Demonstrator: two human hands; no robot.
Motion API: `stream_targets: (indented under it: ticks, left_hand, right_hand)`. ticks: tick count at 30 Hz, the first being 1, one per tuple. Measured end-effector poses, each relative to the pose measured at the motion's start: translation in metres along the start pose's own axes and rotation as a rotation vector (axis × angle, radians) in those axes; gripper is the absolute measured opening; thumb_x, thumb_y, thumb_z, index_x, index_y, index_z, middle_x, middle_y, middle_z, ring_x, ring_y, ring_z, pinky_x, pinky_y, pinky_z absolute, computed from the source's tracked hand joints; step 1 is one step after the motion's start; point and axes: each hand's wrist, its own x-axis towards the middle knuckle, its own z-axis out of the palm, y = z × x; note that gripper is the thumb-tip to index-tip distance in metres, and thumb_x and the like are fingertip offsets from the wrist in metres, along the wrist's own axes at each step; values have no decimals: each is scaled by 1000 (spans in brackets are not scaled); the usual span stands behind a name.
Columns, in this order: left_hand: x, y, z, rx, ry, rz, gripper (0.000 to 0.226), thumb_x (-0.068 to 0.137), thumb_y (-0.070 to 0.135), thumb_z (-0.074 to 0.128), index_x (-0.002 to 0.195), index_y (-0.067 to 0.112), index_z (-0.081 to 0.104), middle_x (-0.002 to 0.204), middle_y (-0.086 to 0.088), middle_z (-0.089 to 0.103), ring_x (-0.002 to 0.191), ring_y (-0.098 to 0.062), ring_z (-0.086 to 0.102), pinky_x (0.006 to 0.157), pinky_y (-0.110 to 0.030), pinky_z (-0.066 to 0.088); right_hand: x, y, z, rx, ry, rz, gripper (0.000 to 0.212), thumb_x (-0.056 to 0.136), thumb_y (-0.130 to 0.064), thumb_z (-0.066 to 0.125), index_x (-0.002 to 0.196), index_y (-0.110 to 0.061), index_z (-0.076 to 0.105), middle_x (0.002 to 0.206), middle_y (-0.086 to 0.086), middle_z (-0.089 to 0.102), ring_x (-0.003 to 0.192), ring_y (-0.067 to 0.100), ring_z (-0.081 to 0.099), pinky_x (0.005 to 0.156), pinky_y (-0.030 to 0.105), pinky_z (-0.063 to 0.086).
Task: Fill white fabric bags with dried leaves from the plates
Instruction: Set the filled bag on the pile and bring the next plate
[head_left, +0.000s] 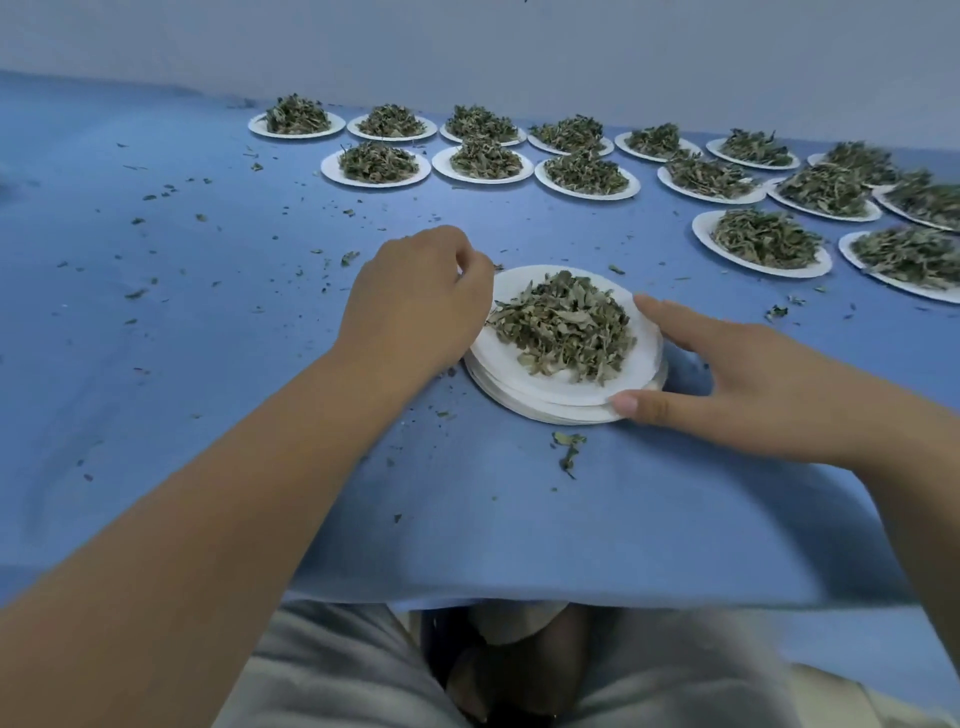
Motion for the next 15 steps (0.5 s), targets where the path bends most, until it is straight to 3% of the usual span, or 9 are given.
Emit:
stream_targets:
  ticks: [2, 5, 8, 11, 13, 15]
  left_hand:
    - [-1, 4, 0, 37, 47, 28, 29, 99, 32, 38, 93, 18, 63, 76, -3, 67, 69, -23, 60, 67, -42, 53]
    - [0, 23, 5, 68, 117, 135, 28, 101, 32, 37, 101, 19, 62, 77, -2, 65, 66, -21, 57, 62, -39, 50]
    - [-1, 60, 22, 61, 83, 239, 29, 102, 33, 36, 103, 17, 60, 66, -1, 57, 61, -21, 54, 57, -40, 45]
    - [-1, 104, 49, 30, 15, 303, 27, 101, 34, 38, 105, 17, 58, 73, -1, 57, 72, -25, 54, 61, -38, 37]
    - [-2, 135, 68, -1, -40, 354, 26, 101, 33, 38, 106, 17, 57, 80, -2, 59, 76, -27, 54, 64, -38, 38]
    - [-6, 167, 89, -49, -98, 395, 22, 100, 32, 39, 101, 16, 55, 81, -1, 55, 76, -27, 51, 63, -37, 35]
  right_hand:
    - [1, 6, 0, 50, 8, 9, 108, 61, -101, 46, 153, -61, 6, 161, -36, 14, 149, 6, 26, 112, 34, 30]
    - [1, 13, -1, 156, 61, 25, 103, 62, -100, 47, 151, -64, 10, 159, -37, 19, 137, -9, 26, 104, 26, 26]
    - [0, 20, -3, 235, 136, 60, 100, 66, -95, 48, 154, -57, 18, 159, -33, 23, 130, -12, 24, 103, 25, 25]
    - [-3, 34, -9, 217, 219, 77, 102, 66, -99, 41, 155, -52, 24, 159, -31, 28, 135, -9, 29, 99, 20, 25]
    - [-10, 50, -14, 194, 269, 117, 89, 70, -94, 41, 150, -53, 34, 149, -31, 43, 127, -13, 41, 92, 18, 30]
    - [-17, 71, -17, 167, 368, 180, 61, 73, -79, 41, 126, -52, 53, 114, -28, 61, 94, -19, 53, 75, 15, 35]
